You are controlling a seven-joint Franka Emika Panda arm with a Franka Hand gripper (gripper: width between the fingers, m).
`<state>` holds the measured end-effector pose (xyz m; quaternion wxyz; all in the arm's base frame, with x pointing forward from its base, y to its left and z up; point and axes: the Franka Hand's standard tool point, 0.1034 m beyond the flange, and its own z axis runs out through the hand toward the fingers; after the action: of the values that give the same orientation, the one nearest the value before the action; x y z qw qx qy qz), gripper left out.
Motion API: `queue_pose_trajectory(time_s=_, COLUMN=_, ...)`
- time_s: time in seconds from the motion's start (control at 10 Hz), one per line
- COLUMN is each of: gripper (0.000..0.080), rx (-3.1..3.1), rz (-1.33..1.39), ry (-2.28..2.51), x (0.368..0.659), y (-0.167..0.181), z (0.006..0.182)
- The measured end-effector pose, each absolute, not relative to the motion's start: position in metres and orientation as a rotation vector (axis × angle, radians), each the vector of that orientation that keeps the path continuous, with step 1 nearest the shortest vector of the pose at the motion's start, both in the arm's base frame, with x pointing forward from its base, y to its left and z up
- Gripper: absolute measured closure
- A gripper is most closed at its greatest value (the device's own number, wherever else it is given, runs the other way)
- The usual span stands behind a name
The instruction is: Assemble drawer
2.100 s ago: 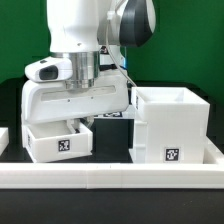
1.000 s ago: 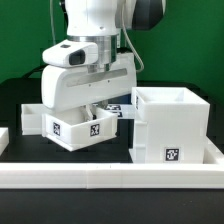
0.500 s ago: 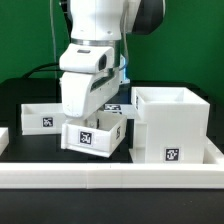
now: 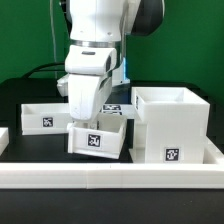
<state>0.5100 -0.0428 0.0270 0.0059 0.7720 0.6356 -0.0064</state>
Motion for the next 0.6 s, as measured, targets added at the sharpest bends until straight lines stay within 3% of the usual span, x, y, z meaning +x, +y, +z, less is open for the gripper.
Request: queue_pose_trajectory(time_s=0.6, gripper=0.0758, rx=2.346, rz=-0.029, ry=2.067, x=0.5156, y=-0.0453, z=0.0262)
